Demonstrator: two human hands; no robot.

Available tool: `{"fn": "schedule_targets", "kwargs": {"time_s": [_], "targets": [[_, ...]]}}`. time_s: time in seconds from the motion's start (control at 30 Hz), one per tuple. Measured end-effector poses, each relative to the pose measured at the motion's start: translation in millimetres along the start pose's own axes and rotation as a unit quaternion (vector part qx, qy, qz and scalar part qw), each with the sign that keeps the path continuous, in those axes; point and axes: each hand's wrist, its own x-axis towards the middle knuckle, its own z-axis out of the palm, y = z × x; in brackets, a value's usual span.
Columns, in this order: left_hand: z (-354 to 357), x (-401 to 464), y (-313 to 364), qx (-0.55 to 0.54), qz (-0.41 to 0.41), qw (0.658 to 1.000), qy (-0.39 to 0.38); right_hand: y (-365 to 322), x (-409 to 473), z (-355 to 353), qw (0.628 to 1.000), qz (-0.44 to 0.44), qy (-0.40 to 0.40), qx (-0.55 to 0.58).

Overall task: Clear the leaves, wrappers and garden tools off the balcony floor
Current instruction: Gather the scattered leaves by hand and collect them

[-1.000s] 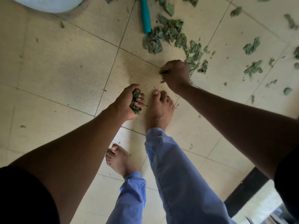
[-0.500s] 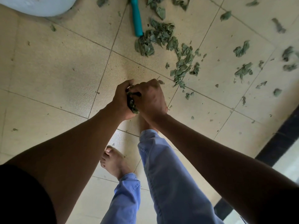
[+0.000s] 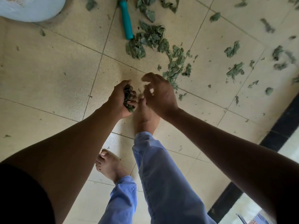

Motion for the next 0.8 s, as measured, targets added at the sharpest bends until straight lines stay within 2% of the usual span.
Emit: {"fn": "schedule_targets", "kwargs": {"time_s": [0.07,0.13,0.23,0.33,0.47,0.57,0.63,0.73,0.8], "targets": [[1,2,3,-0.001,-0.002,1.0,-0.005,31,5,-4,0.989,0.032,-0.028,-0.145],[2,2,4,-0.001,-0.003,1.0,-0.011,58,8,-7,0.961,0.04,-0.081,-0.263],[1,4,4,0.001,-0.004,1.0,-0.011,78,15,-6,0.938,0.023,-0.129,-0.322],[1,5,1,0.008,-0.009,1.0,-0.011,81,23,-2,0.936,0.014,-0.128,-0.329],[1,1,-6,0.017,-0.016,1.0,-0.005,83,33,-1,0.952,0.028,-0.102,-0.288],[1,-2,-9,0.021,-0.022,1.0,-0.006,83,35,-3,0.973,0.076,-0.065,-0.21],[2,-3,-9,0.018,-0.024,0.999,-0.01,69,34,-7,0.983,0.107,-0.055,-0.136],[2,-5,-8,0.017,-0.025,0.999,-0.025,32,26,-16,0.993,0.097,-0.066,0.002],[2,-5,-8,0.024,-0.02,0.998,-0.047,5,15,-22,0.981,0.115,-0.077,0.135]]}}
